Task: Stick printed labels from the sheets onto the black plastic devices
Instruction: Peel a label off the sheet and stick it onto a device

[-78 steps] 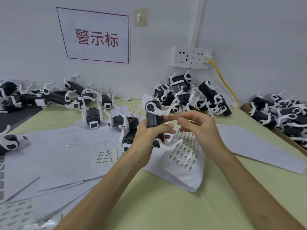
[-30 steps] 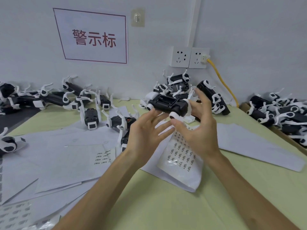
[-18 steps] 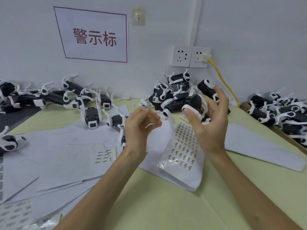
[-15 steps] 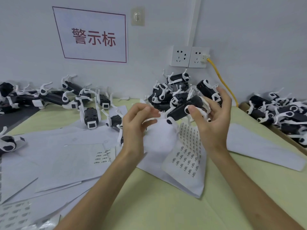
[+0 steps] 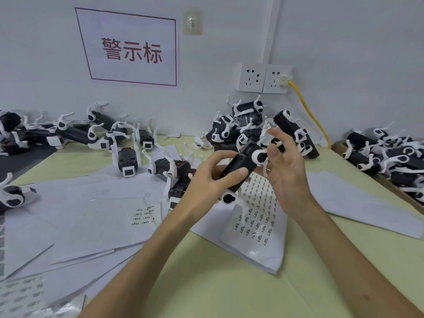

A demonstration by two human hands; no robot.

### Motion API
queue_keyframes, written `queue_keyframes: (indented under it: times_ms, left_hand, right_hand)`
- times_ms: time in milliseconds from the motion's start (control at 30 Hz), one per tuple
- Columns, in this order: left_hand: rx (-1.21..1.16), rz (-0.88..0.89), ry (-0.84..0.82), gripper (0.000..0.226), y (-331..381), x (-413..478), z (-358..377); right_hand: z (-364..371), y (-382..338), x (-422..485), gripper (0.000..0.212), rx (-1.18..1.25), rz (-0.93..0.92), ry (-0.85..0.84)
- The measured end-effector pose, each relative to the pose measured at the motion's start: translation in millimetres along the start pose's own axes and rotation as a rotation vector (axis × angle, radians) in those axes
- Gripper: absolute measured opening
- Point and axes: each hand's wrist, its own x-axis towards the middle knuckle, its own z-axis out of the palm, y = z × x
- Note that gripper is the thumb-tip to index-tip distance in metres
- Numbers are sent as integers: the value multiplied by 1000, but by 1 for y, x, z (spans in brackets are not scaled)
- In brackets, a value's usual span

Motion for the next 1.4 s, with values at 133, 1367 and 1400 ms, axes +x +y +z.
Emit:
queue_keyframes:
  times_ms: [133,1367,1400]
  left_hand:
    - [-75,-9,-3,43,1,1,2]
    - [52,75,93,75,-24,-1,23]
    - [59,78,93,75,-24,-1,23]
  right_hand:
    - [1,0,2,60,10,19,33]
    - [-1,3,-1,9,-361,8,-84]
    - [0,2,-2,10,-364,4,-83]
